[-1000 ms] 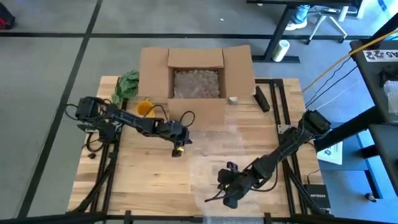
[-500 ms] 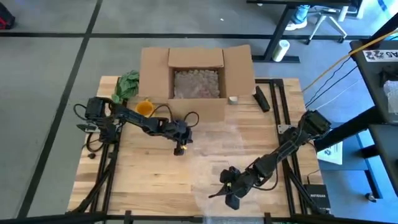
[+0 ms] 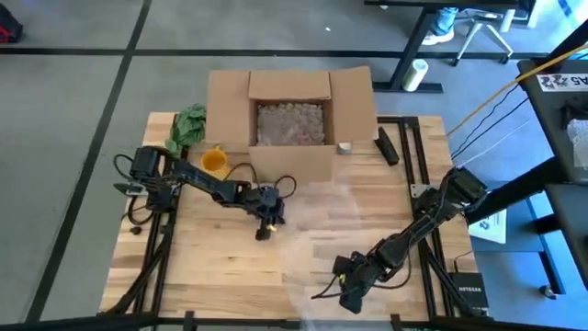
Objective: Wrap mug
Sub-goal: Wrap the yellow mug with the bubble wrap
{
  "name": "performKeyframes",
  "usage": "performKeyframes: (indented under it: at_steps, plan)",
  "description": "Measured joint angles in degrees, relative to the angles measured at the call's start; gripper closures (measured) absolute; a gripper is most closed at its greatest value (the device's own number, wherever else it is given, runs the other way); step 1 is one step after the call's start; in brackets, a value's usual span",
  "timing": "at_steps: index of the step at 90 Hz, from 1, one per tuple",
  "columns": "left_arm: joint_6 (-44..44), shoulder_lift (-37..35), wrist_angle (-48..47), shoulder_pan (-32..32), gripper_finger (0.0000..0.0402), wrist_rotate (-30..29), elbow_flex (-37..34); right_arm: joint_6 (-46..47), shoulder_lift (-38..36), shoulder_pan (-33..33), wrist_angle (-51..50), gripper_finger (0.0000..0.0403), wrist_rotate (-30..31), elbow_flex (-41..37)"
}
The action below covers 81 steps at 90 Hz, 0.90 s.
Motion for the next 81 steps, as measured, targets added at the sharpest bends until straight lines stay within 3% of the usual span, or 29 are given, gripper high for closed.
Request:
performKeyframes:
  at_steps: [10, 25, 56, 81]
  plan:
    - [-1.36, 0.48, -0.17, -0.69, 0.0401, 0.71, 0.02, 1.13, 3.57, 0.03, 2.21, 0.0403, -3.27, 0.34]
    - [-3.17, 0.35, -0.79, -2.02, 0.0401, 0.58, -0.02, 1.32, 4.94, 0.21, 0.89, 0.0403, -2.74, 0.54]
    - [-8.68, 0.35, -2.45, -6.73, 0.0401, 0.55, -0.07, 5.44, -1.37, 0.93, -20.49, 0.0403, 7.07, 0.11]
    - [-16.11, 0.35, -2.26, -12.78, 0.0401, 3.66, -0.18, 2.77, -2.12, -1.56, -23.55, 0.0403, 12.87, -0.02]
